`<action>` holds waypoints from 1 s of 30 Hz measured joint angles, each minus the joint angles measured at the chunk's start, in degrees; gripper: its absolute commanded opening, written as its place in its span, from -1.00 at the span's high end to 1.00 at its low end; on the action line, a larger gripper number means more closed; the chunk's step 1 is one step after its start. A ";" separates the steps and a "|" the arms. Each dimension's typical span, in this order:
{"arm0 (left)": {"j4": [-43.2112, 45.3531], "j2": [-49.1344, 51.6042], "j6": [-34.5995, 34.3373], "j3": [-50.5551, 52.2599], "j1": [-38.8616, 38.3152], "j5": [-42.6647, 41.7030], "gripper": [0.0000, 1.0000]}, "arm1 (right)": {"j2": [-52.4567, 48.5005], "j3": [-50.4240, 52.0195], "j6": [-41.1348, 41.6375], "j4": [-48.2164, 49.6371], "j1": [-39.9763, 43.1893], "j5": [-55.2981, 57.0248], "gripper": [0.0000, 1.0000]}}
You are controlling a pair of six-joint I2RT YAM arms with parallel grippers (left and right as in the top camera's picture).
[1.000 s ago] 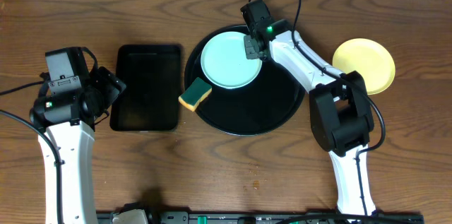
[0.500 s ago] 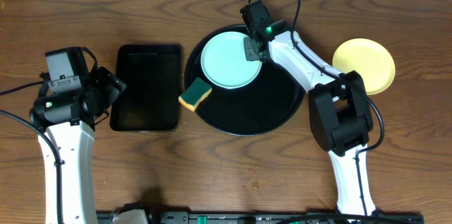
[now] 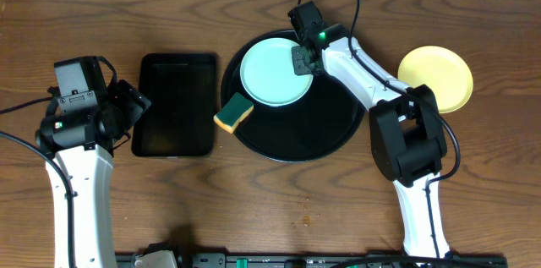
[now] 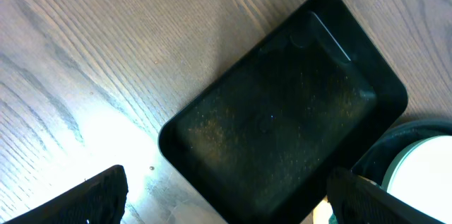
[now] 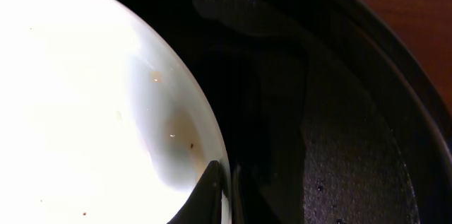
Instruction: Clean dirty plates on tray and stack at the side
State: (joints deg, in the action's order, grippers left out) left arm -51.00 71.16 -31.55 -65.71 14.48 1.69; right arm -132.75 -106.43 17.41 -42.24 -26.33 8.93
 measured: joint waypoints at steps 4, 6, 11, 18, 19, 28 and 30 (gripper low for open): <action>-0.02 0.00 0.02 0.00 0.00 0.00 -0.80 | 0.00 0.00 0.00 0.00 0.00 -0.11 0.98; 0.00 0.00 0.00 0.00 0.00 0.00 -0.81 | 0.00 0.00 0.00 0.13 0.00 -0.13 0.98; 0.00 0.00 0.02 0.00 0.00 0.00 -0.81 | 0.02 -0.13 -0.11 0.70 0.00 -0.13 0.98; -0.02 0.00 0.02 0.00 0.00 0.00 -0.81 | 3.13 -0.90 -0.94 -1.55 -0.50 0.11 0.98; 0.00 0.00 0.02 -0.02 0.00 0.00 -0.80 | 4.04 -0.96 -1.09 -2.01 -0.66 0.09 0.98; -0.02 0.00 0.00 0.00 0.00 0.00 -0.81 | 9.29 -2.25 -2.14 -3.30 -1.07 -0.07 0.98; 0.00 0.00 0.02 0.00 0.00 0.00 -0.80 | 9.94 -2.25 -2.16 -3.85 -0.44 -1.51 0.99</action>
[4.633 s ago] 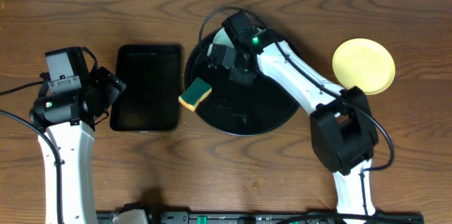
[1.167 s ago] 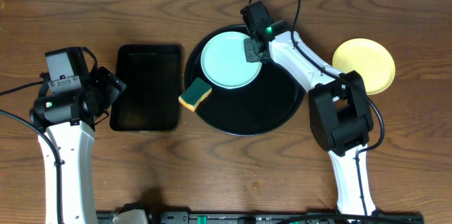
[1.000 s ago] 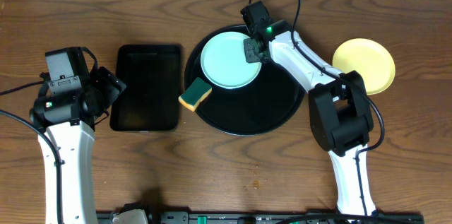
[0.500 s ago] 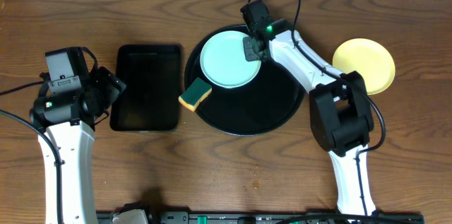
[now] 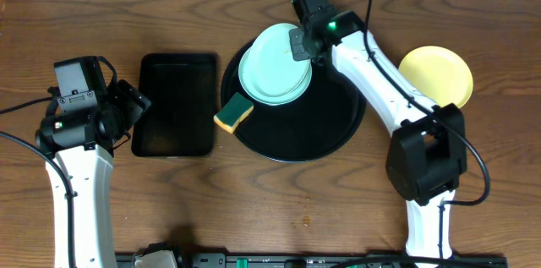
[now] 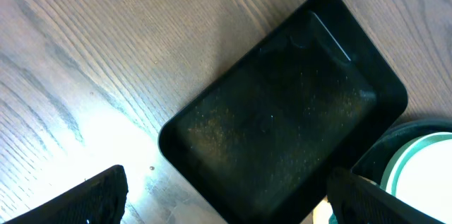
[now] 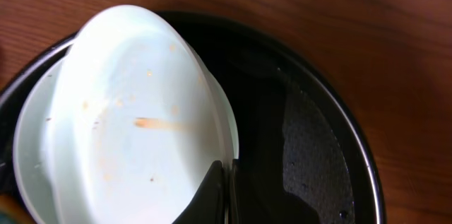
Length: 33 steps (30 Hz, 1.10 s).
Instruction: Clean dirty plates on tray and stack at the side
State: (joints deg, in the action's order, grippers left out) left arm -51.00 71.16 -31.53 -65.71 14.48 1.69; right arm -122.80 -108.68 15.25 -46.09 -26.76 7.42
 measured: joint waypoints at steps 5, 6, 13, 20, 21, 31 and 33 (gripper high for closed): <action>-0.02 0.00 0.00 0.00 0.00 0.00 -0.80 | 3.63 0.00 0.39 -4.66 4.98 -5.92 0.98; 0.00 0.00 0.00 0.00 0.00 0.00 -0.80 | 4.63 0.00 0.50 -5.79 6.49 -6.84 0.98; -0.02 0.00 0.00 0.00 0.00 0.00 -0.80 | 7.89 -0.22 -1.27 -13.31 18.75 -10.34 0.99; 0.00 0.00 0.00 0.00 0.00 0.00 -0.80 | 7.65 2.36 -6.47 -14.75 23.63 -13.29 0.18; -0.02 0.00 0.00 0.00 0.00 0.00 -0.80 | 7.65 2.40 -7.52 -15.08 23.74 -13.99 0.06; -0.02 0.00 -0.02 0.00 0.00 0.00 -0.80 | 7.65 2.56 -14.97 -16.96 19.26 -25.33 -0.08; -0.02 0.00 0.00 0.00 0.00 0.00 -0.80 | 7.65 2.89 -15.41 -16.92 16.79 -26.08 -0.08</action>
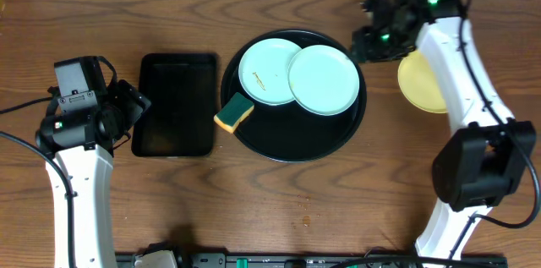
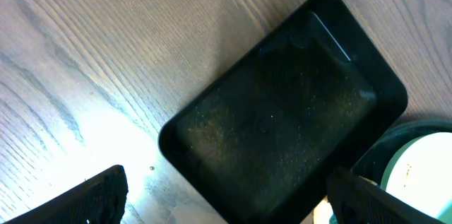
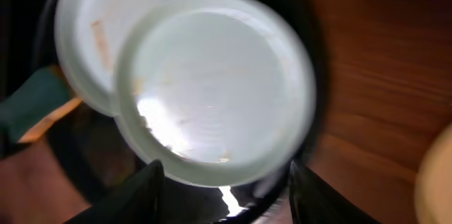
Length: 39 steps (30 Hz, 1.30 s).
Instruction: Clean dirty plates on tray and stack at the side
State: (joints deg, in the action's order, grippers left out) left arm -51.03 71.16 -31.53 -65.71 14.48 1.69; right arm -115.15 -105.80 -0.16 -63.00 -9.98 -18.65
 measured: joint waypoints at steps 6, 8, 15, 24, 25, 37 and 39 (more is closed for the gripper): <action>0.00 0.00 0.00 -0.02 0.00 0.00 -0.80 | 0.00 5.22 -0.61 3.17 -9.38 1.27 -0.08; 0.02 0.00 0.00 -0.02 0.00 0.00 -0.80 | 0.00 8.22 -0.72 5.99 -12.31 3.13 -0.08; 0.02 0.00 0.00 0.00 0.00 0.00 -0.80 | -0.33 18.97 -1.81 19.10 -21.31 13.35 0.04; 0.02 0.00 0.00 0.00 0.00 0.00 -0.80 | -0.70 20.11 -1.73 16.52 -25.66 17.31 0.21; 0.02 0.00 -0.02 0.00 0.00 0.00 -0.81 | -0.70 20.11 -1.70 15.52 -25.90 16.50 0.21; 0.00 0.00 0.00 0.00 0.00 0.00 -0.80 | -0.66 19.67 -5.55 11.43 -27.06 -3.74 -0.08; 0.00 0.00 0.00 0.00 0.00 0.00 -0.81 | -0.39 18.86 -6.12 10.29 -26.75 -4.48 -0.12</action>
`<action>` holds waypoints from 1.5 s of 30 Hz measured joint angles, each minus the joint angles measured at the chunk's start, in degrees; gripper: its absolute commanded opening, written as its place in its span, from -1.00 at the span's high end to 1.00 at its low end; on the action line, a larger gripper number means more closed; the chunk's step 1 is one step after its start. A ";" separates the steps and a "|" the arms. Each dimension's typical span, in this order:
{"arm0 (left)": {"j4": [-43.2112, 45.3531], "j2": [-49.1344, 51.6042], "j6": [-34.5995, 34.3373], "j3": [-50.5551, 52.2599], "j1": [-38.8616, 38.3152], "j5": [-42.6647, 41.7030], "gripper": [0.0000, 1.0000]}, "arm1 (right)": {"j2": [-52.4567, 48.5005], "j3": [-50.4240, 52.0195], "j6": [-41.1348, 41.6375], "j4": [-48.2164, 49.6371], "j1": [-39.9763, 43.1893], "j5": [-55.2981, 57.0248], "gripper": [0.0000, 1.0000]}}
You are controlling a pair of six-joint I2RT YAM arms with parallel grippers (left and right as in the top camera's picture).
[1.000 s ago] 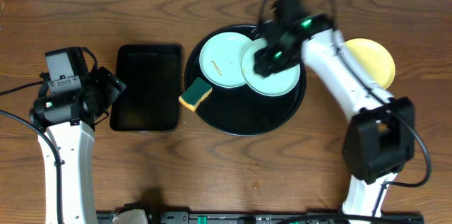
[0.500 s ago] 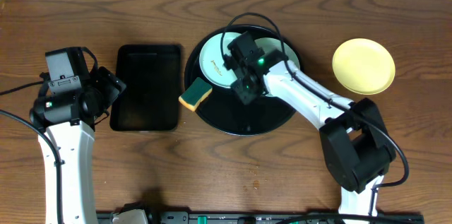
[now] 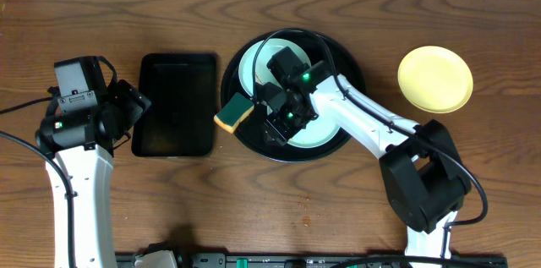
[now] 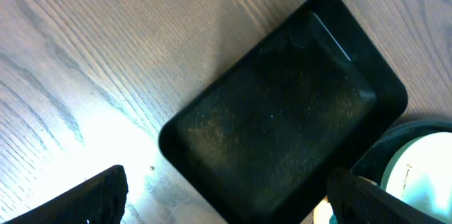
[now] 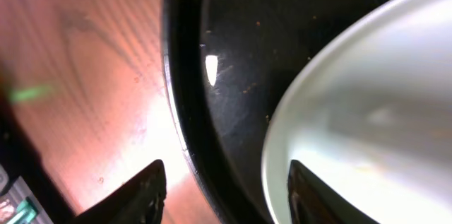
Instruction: Clean dirty plates on tray and stack at the side
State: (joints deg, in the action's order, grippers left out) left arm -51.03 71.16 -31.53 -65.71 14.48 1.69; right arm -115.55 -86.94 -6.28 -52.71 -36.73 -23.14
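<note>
Two mint plates lie side by side on the round black tray [image 3: 351,120]: one [image 3: 250,72] at the back left, one [image 3: 325,129] to its right, partly under my right arm. A yellow-green sponge [image 3: 234,112] rests on the tray's left rim. My right gripper [image 3: 281,123] hangs open over the tray's front left; in the right wrist view [image 5: 229,196] its jaws straddle the tray rim [image 5: 185,121] and the edge of the right plate [image 5: 367,111]. My left gripper [image 4: 229,199] is open above the rectangular black tray [image 4: 282,111], holding nothing.
A clean yellow plate [image 3: 434,78] sits on the wood at the far right. The rectangular black tray [image 3: 176,103] lies left of the round one, with my left arm [image 3: 80,112] beside it.
My right gripper, still open, has moved from high at the back right near the yellow plate to low over the round tray's front left, by the sponge. The left arm has not moved.
My right gripper was shut on the rim of the top mint plate stacked on the round tray. Then it held that plate tilted up. Then the plate lay beside the other and the gripper was open at the back right. Now it is open near the sponge.
</note>
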 measured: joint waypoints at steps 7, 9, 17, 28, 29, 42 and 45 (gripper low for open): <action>0.20 0.00 0.00 0.00 0.00 0.00 -0.80 | 7.98 -2.51 0.33 -0.22 5.11 7.91 -0.40; 1.62 0.00 -0.02 0.00 0.00 0.02 -0.80 | 9.99 -3.23 0.68 -0.31 7.89 9.99 -0.40; 4.46 0.00 -0.02 0.00 0.00 0.00 -0.81 | 7.96 -1.01 0.55 0.33 18.01 10.91 -0.27; 6.12 2.10 9.75 0.00 -7.21 -12.22 -0.69 | 2.58 5.40 -0.44 8.63 20.33 4.76 -0.25; 6.34 2.82 11.89 0.00 -9.09 -12.81 -0.70 | 2.45 5.88 -0.44 9.09 20.33 4.42 -0.25; 10.93 14.40 31.12 0.00 -26.08 -15.06 -0.80 | 2.40 6.51 -0.44 9.09 20.33 3.15 -0.25; 12.11 15.26 35.15 0.00 -27.54 -15.30 -0.79 | 2.40 6.54 -0.44 9.07 20.33 3.13 -0.25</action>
State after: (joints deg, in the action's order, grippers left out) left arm -38.92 86.41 3.62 -65.71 -13.06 -13.61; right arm -113.14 -80.40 -6.72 -43.64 -16.40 -20.01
